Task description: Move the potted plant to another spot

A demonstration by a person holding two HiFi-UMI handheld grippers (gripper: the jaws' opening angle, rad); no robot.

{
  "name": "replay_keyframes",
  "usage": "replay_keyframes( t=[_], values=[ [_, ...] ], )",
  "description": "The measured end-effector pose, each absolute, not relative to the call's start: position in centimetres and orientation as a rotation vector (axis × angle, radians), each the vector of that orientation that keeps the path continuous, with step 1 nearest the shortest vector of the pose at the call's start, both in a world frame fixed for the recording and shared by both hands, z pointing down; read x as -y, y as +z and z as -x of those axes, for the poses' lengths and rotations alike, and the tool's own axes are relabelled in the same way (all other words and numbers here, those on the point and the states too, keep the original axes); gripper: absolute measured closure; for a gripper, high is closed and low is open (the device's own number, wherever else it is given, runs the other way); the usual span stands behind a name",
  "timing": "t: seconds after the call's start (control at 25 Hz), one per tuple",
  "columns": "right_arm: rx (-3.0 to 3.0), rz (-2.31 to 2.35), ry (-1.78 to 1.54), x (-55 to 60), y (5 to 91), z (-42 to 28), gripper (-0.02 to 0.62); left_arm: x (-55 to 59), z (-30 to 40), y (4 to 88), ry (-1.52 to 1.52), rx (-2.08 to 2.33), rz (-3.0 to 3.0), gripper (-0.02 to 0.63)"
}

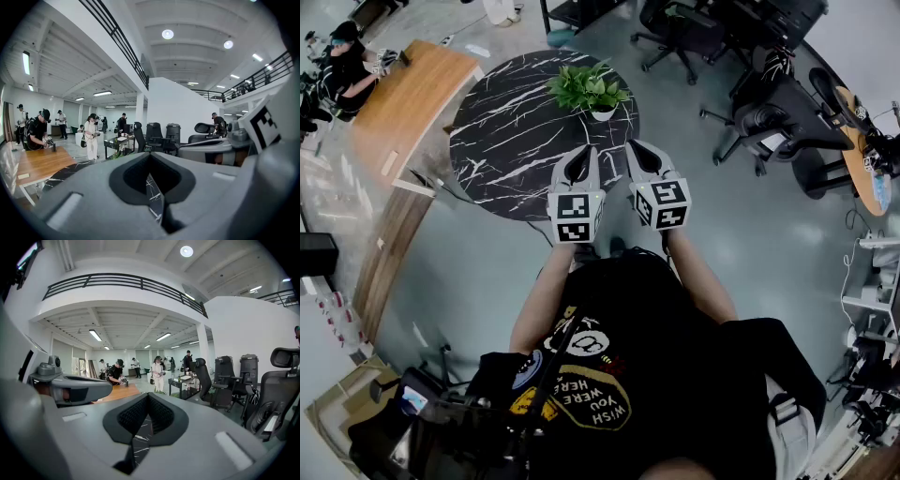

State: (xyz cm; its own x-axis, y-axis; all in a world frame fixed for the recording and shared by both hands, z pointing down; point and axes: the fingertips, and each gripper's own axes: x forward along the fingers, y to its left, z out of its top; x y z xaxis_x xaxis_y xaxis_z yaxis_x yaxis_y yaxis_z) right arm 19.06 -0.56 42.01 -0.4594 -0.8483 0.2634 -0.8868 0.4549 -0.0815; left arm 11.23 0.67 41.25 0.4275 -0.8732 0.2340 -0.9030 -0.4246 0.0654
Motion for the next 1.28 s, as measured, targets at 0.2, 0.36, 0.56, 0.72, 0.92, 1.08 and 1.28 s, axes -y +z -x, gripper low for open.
replay_keyframes(
  t=[0.2,0.36,0.56,0.72,0.92,1.08,1.28],
  values=[
    [2.515,-1.529,0.308,0.9,42.1,-19.0,0.594,-0.3,-11.0,41.4,0.246,1.568,-2.499,0.601],
    [2.514,-1.536,0.323,1.1,42.2,-19.2,0.594,-0.2,-11.0,41.6,0.244,1.559,-2.497,0.601],
    [2.506,-1.549,0.334,1.3,42.6,-19.2,0.594,0.1,-10.7,41.7,0.241,1.553,-2.495,0.601],
    [2.5,-1.555,0.334,1.8,42.7,-18.5,0.594,0.7,-9.9,42.1,0.24,1.547,-2.492,0.601],
    [2.495,-1.547,0.346,2.1,43.1,-17.8,0.594,1.3,-9.3,42.5,0.245,1.537,-2.485,0.601],
    [2.483,-1.539,0.378,3.2,44.3,-17.6,0.594,1.9,-8.6,43.1,0.246,1.538,-2.475,0.601],
    [2.443,-1.535,0.405,5.0,46.5,-17.6,0.594,3.7,-7.7,45.2,0.254,1.52,-2.467,0.601]
  ],
)
